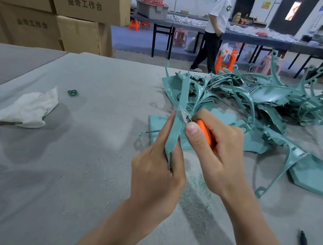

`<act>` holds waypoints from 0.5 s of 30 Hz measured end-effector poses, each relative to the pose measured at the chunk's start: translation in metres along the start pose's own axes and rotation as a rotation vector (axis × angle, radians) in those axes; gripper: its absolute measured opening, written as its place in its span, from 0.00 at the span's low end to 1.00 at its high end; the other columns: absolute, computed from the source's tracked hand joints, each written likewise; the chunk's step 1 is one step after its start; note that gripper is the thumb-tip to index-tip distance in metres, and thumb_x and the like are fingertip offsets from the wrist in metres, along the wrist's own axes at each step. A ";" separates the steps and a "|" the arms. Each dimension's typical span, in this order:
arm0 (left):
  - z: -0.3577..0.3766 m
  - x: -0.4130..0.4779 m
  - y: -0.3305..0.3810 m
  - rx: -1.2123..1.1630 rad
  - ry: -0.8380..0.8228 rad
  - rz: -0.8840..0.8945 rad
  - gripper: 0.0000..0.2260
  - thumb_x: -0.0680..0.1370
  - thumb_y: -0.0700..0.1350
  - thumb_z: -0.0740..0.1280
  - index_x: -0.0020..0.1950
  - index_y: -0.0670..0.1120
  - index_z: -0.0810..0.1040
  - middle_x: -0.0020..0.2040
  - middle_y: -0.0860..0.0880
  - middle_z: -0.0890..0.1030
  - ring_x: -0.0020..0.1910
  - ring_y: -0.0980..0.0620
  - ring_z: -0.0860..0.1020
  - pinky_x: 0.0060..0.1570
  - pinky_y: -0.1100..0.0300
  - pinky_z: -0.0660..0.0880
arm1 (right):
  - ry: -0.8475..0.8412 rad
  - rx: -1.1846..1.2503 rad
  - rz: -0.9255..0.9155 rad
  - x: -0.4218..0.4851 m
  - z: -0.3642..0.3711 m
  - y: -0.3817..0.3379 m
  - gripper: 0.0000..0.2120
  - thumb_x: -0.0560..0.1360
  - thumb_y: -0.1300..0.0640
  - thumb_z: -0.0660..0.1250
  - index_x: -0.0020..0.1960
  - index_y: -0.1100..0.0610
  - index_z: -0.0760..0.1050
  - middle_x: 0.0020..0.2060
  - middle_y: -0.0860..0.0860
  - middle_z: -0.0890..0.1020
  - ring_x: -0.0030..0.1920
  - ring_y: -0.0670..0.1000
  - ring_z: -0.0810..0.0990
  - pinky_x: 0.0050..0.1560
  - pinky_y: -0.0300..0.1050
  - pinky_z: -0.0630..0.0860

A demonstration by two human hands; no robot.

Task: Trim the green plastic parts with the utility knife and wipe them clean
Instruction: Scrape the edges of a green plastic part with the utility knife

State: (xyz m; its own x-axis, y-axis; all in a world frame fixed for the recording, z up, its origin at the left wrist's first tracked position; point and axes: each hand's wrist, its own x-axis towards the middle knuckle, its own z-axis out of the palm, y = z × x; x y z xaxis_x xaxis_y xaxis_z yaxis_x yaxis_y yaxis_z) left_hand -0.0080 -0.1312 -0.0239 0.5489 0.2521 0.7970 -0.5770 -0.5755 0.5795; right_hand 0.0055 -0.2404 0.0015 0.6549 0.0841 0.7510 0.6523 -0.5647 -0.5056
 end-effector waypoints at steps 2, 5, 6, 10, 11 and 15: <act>-0.001 0.000 0.001 -0.003 -0.017 -0.036 0.16 0.77 0.44 0.59 0.65 0.49 0.71 0.41 0.54 0.82 0.44 0.55 0.75 0.42 0.75 0.68 | -0.001 -0.004 0.006 0.000 0.000 0.001 0.20 0.81 0.47 0.58 0.36 0.58 0.67 0.25 0.50 0.64 0.25 0.49 0.64 0.30 0.36 0.58; 0.001 -0.003 0.004 0.033 -0.048 -0.037 0.16 0.78 0.45 0.58 0.65 0.50 0.70 0.53 0.54 0.75 0.46 0.55 0.74 0.46 0.81 0.62 | 0.012 -0.011 0.026 0.001 -0.001 0.005 0.20 0.81 0.46 0.57 0.36 0.59 0.68 0.25 0.50 0.65 0.25 0.49 0.65 0.30 0.36 0.58; 0.002 -0.005 0.005 0.049 -0.057 -0.013 0.16 0.78 0.45 0.58 0.65 0.49 0.70 0.52 0.54 0.75 0.47 0.54 0.74 0.47 0.79 0.63 | 0.025 -0.009 0.034 0.002 -0.002 0.007 0.20 0.81 0.46 0.57 0.36 0.59 0.68 0.25 0.50 0.65 0.25 0.48 0.65 0.30 0.36 0.58; 0.003 -0.013 0.006 0.021 -0.064 0.130 0.15 0.84 0.47 0.52 0.65 0.41 0.70 0.49 0.51 0.78 0.43 0.53 0.73 0.44 0.82 0.60 | 0.068 0.003 0.077 0.005 -0.010 0.016 0.19 0.81 0.46 0.56 0.35 0.55 0.65 0.25 0.52 0.64 0.26 0.47 0.62 0.30 0.36 0.58; 0.003 -0.014 0.005 0.008 -0.071 0.156 0.16 0.84 0.47 0.51 0.65 0.40 0.70 0.46 0.51 0.81 0.42 0.53 0.73 0.44 0.83 0.60 | 0.075 0.001 0.082 0.006 -0.012 0.018 0.18 0.81 0.46 0.56 0.35 0.53 0.65 0.25 0.52 0.65 0.26 0.48 0.62 0.30 0.36 0.58; 0.002 -0.013 0.005 -0.008 -0.098 0.141 0.17 0.84 0.48 0.50 0.65 0.42 0.71 0.45 0.51 0.81 0.40 0.53 0.73 0.44 0.85 0.59 | 0.078 0.005 0.093 0.007 -0.016 0.021 0.17 0.81 0.46 0.56 0.35 0.49 0.63 0.25 0.53 0.65 0.27 0.48 0.62 0.30 0.37 0.58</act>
State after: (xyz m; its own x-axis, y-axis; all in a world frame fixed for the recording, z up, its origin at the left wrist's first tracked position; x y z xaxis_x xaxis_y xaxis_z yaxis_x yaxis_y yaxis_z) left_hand -0.0166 -0.1391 -0.0322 0.5180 0.0919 0.8505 -0.6571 -0.5938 0.4643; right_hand 0.0173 -0.2648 0.0033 0.6810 -0.0329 0.7315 0.5923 -0.5627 -0.5767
